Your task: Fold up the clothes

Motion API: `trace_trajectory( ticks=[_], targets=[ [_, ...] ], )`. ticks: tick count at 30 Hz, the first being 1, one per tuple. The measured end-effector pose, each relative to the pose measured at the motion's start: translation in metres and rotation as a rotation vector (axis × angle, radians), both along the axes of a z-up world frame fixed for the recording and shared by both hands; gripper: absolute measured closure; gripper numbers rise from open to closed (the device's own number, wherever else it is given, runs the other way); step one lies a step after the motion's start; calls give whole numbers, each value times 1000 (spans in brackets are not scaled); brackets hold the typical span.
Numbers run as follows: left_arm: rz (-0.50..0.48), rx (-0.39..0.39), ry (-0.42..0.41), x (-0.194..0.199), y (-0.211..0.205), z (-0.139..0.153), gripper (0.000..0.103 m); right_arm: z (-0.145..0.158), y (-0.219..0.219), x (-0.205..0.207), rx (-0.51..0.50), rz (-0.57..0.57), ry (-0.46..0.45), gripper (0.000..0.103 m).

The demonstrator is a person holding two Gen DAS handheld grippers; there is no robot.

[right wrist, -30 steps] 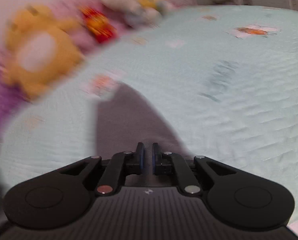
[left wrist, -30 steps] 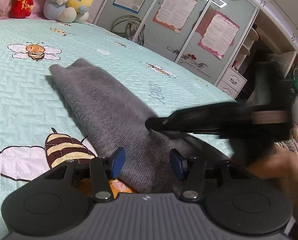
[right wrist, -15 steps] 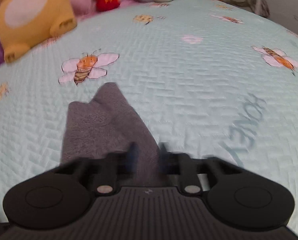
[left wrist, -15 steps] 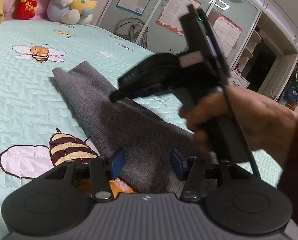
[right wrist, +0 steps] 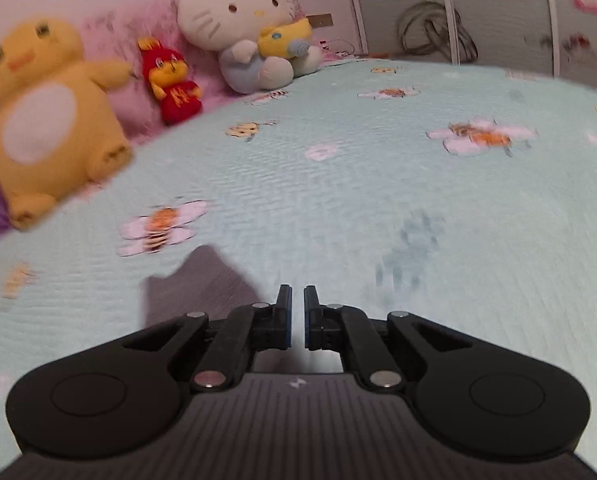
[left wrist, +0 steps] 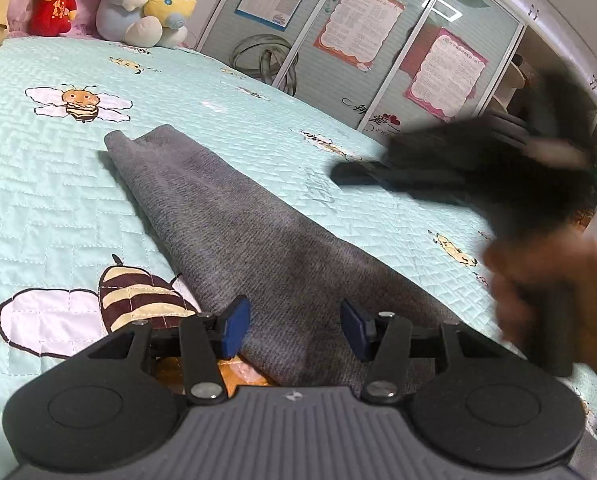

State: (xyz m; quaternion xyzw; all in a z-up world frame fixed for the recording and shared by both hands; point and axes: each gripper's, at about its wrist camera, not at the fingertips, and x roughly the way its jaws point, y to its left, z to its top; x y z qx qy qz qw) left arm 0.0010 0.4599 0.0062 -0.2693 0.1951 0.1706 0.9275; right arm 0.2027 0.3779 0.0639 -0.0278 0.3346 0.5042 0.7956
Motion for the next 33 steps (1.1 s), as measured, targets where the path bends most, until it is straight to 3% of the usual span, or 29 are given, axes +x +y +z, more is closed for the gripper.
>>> trace_trajectory(
  ticks=[2, 6, 8, 10, 14, 17, 19, 21, 23, 27, 30, 33],
  targets=[
    [1, -2, -2, 0, 0, 0, 49, -11, -22, -14, 2, -17, 44, 98],
    [-3, 7, -4, -1, 0, 4, 49, -49, -34, -15, -61, -172, 93, 103],
    [-12, 21, -22, -2, 1, 15, 55, -48, -49, -22, 35, -229, 139, 98],
    [-20, 35, -39, -4, 2, 25, 55, -37, -72, -43, 147, -249, 157, 97],
    [-38, 62, -75, -6, 3, 45, 55, -21, -142, -97, 181, -275, 150, 95],
    [-54, 80, -72, -1, 6, 58, 55, -12, -224, -113, 198, -383, 115, 85],
    [-70, 82, 4, 23, 15, 56, 55, -9, -285, -108, 178, -524, 61, 69],
    [-81, 113, 89, 47, 19, 53, 55, -10, -330, -96, 160, -567, 41, 61],
    [-84, 172, 147, 67, 18, 46, 54, -15, -356, -79, 160, -542, 51, 60],
    [-77, 249, 251, 88, 14, 18, 41, -30, -362, -46, 57, -410, 87, 57],
    [-67, 350, 258, 84, 0, 8, 40, -46, -363, -29, 12, -325, 153, 57],
    [11, 358, 279, 79, -10, 21, 45, -58, -361, -25, -19, -259, 175, 57]
  ],
)
